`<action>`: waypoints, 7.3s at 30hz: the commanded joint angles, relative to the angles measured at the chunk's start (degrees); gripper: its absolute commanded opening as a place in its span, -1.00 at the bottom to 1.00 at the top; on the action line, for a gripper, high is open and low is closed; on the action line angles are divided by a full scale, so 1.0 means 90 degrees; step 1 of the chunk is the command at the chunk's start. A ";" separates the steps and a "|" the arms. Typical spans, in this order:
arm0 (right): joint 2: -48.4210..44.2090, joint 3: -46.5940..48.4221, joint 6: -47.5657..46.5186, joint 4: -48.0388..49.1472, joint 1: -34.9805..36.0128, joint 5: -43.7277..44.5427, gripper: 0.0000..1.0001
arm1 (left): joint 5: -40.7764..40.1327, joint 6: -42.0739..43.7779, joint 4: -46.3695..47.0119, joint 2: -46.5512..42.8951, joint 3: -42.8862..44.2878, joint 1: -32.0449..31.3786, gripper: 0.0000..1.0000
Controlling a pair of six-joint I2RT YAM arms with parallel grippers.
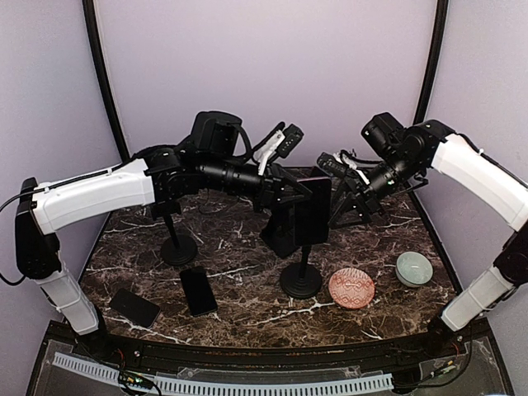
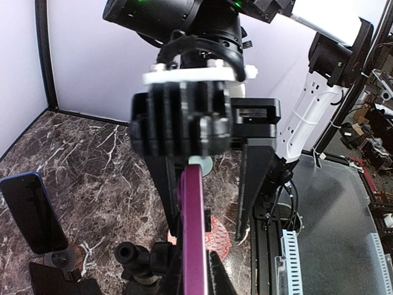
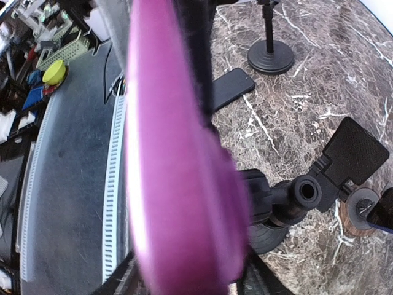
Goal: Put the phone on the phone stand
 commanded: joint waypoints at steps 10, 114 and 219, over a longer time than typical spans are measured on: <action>0.0106 0.1121 0.0598 0.0135 0.0069 -0.0719 0.30 | -0.0939 0.0328 -0.0119 -0.0097 0.0138 0.0006 -1.00; -0.0637 -0.1582 0.0004 0.2270 0.1288 0.0107 0.39 | -0.4838 -0.6634 -0.4657 -0.1581 -0.2833 -0.0812 0.66; -0.0099 -0.1682 -0.0408 0.1958 0.1505 0.0305 0.34 | -0.4401 -0.6900 -0.5080 0.1240 -0.1500 -0.0255 -0.08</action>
